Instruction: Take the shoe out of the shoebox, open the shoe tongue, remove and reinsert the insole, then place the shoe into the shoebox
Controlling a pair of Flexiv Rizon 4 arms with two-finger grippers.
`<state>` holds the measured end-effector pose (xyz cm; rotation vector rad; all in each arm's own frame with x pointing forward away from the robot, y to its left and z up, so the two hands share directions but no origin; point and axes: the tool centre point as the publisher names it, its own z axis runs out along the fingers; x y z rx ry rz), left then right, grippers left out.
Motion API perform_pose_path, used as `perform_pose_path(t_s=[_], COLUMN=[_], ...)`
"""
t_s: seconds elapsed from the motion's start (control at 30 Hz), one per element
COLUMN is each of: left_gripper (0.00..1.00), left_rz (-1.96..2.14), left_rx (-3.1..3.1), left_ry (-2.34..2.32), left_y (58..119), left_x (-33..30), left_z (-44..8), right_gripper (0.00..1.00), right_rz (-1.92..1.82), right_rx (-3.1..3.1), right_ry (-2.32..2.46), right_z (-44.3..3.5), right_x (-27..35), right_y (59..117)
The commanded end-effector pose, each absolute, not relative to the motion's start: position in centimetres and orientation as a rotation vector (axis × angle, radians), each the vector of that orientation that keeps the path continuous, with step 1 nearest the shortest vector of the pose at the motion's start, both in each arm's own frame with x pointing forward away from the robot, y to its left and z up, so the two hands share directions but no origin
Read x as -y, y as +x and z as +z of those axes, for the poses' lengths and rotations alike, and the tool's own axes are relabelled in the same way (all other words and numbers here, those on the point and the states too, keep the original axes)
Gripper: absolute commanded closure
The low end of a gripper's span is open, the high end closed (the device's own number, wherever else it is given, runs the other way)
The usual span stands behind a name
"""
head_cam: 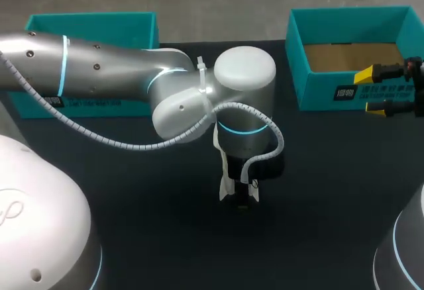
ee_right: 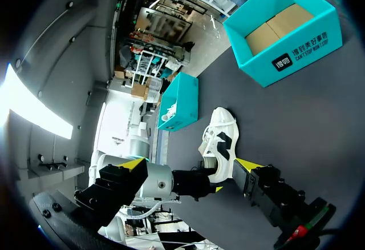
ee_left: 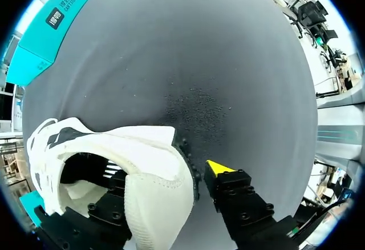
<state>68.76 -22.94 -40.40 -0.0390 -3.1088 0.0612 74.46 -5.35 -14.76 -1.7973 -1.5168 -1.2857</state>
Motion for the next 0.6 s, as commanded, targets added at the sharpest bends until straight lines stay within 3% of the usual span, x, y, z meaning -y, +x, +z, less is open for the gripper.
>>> perform_pose_path(t_s=[0.03,0.3,0.6], left_gripper=[1.00,1.00,1.00], left_rz=[0.062,0.115,0.065], left_rx=[3.100,3.060,2.985], left_ry=[-0.041,-0.006,0.010], left_y=[68.6,67.9,68.2], left_x=[22.7,22.5,22.6], left_z=[-40.5,-38.9,-32.3], right_gripper=[0.00,0.00,0.00], right_rz=[-1.282,-1.282,-1.282], right_rx=[1.517,1.517,1.517], right_ry=[-1.802,-1.802,-1.802], right_z=[-14.7,-14.7,-14.7], right_x=[5.3,5.3,5.3], right_y=[74.4,74.4,74.4])
